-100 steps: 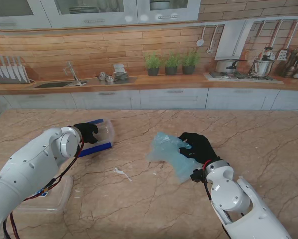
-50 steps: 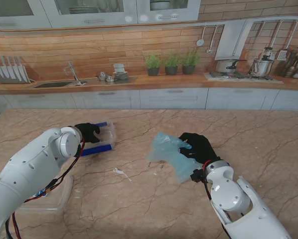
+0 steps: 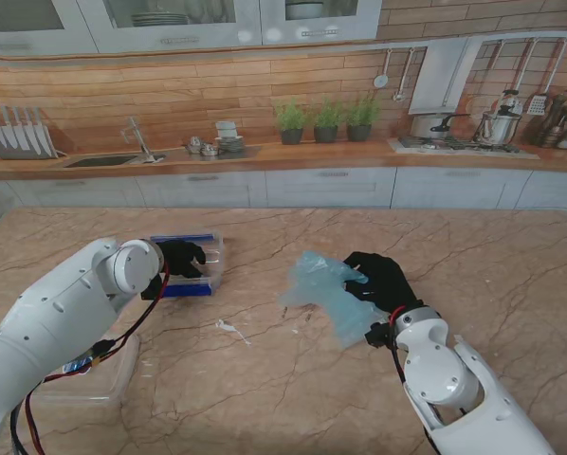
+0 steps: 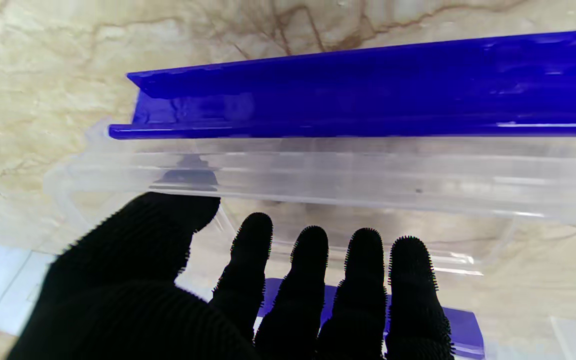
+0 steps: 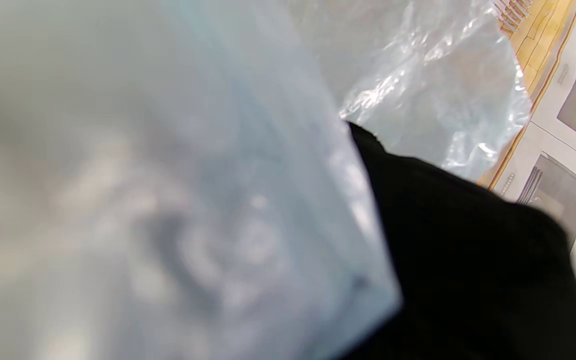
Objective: Fold the bubble film and place it into the plastic crate
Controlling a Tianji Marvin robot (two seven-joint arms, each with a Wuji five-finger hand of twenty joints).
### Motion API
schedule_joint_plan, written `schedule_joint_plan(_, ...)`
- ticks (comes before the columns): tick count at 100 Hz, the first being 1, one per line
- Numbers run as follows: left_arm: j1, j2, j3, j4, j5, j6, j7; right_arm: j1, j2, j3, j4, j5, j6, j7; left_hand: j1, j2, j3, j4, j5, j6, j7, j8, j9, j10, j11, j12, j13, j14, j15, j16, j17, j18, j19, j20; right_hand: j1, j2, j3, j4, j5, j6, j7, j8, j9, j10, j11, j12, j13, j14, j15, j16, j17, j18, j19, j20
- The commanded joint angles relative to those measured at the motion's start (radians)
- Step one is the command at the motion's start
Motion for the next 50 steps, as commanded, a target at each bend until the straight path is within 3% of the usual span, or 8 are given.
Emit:
schedule_joint_plan(1,-0.021,-0.021,0.020,0.007,-0.019,-0.011,-0.013,-0.011,-0.005,0.002,-0.011,-0.002,-0.009,-0.006,0.003,-0.001,-0.023,0.027,-0.023,-0.028,-0.001,0.003,0.007,-0.018,-0.020,0.000,-0.021,-0.020,-0.018,-0.011,-0.012,-0.013,-0.014,-0.015,0.034,0.027,0.004,0.004,-0.018,-0.004,0.016,-0.014,-0.009,0.016,0.023,-0.012,0.021,0.005,0.042,0.013,-0.006,-0.016,0.063,0.034)
schedule_joint_plan(29,-0.143,-0.108,0.222,0.113,-0.182,-0.048,-0.008,-0.042,-0.007,0.029,-0.031,-0.007,-0.044,-0.030,0.009,0.012,-0.018,0.030,-0.026,-0.035,0.003,0.010,0.009,-0.021,-0.021,0.002,-0.015,-0.025,-0.028,-0.010,-0.007,0.000,-0.024,-0.002,0.027,0.034,-0.001,0.007,-0.020,-0.005,0.022,-0.018,-0.009,0.019,0.026,-0.014,0.021,0.005,0.043,0.014,-0.007,-0.014,0.065,0.034)
schedule_joint_plan(50,-0.194,-0.167,0.308,0.156,-0.251,-0.073,-0.013,-0.075,-0.011,0.059,-0.046,-0.021,-0.079,-0.066,0.007,0.017,-0.018,0.029,-0.031,-0.038,0.007,0.014,0.009,-0.028,-0.019,0.004,-0.008,-0.028,-0.029,-0.006,0.002,0.019,-0.019,0.015,0.028,0.037,-0.004,0.009,-0.022,-0.004,0.025,-0.021,-0.011,0.020,0.028,-0.014,0.021,0.007,0.043,0.015,-0.007,-0.013,0.065,0.034)
